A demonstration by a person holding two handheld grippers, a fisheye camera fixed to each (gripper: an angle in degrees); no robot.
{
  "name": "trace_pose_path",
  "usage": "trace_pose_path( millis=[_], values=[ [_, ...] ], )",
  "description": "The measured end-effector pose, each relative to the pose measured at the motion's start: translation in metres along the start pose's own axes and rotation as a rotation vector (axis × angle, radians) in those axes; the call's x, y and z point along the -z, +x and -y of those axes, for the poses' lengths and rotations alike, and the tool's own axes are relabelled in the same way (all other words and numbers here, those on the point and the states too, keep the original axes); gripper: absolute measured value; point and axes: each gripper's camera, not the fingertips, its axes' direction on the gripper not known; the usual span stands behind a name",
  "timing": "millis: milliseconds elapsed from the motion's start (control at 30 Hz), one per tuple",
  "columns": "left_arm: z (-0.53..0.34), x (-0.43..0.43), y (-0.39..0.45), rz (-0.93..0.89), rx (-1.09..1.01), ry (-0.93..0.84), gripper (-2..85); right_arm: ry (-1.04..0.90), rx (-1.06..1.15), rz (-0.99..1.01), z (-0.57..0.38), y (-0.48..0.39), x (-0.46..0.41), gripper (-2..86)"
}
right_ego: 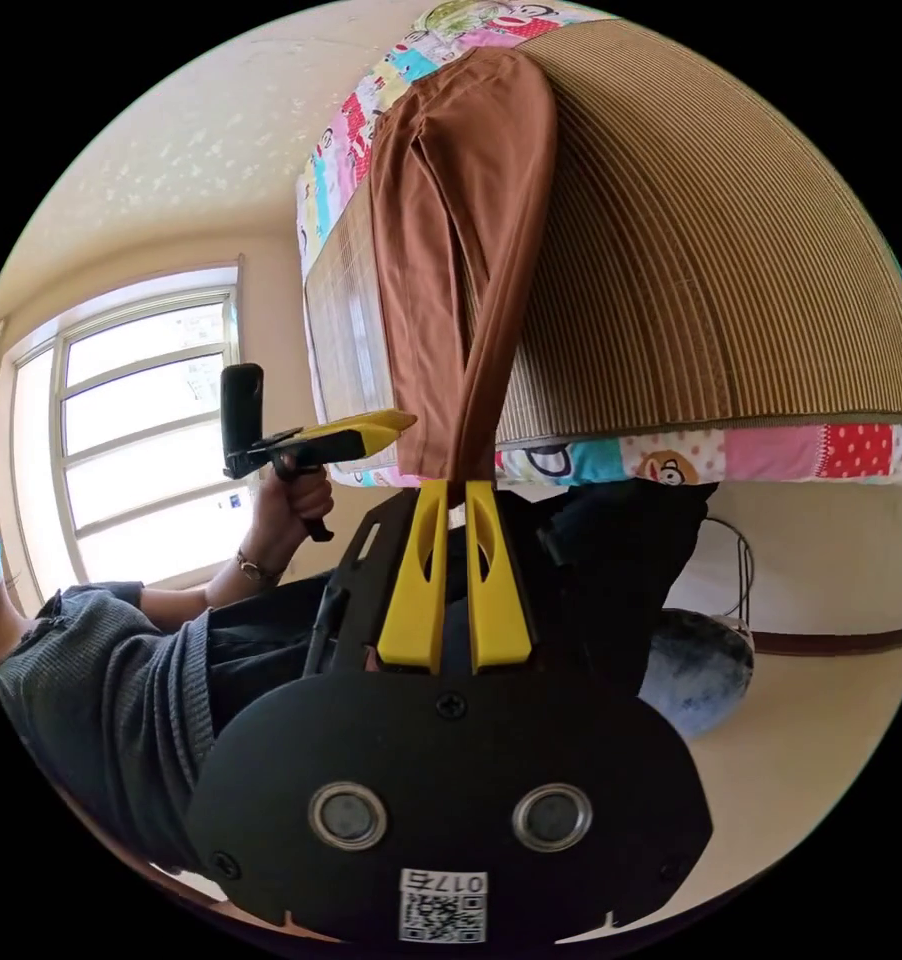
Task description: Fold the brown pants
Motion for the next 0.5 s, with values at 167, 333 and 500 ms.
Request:
trace_pose_path(
  millis=[167, 333, 500],
  values=[
    [0.065, -0.022, 0.063, 0.211, -0.092, -0.018, 16.0, -0.105, 0.101, -0.03, 0.01, -0.01, -0.005, 3.0],
    [0.106, -0.064, 0.096, 0.477, -0.122, -0.111, 16.8, -0.212, 0.269, 0.045, 0.026, -0.023, 0.005, 2.9],
    [0.111, -0.094, 0.088, 0.625, -0.059, -0.157, 8.6, -0.324, 0.306, 0.268, 0.046, 0.015, 0.024, 3.1]
  ],
)
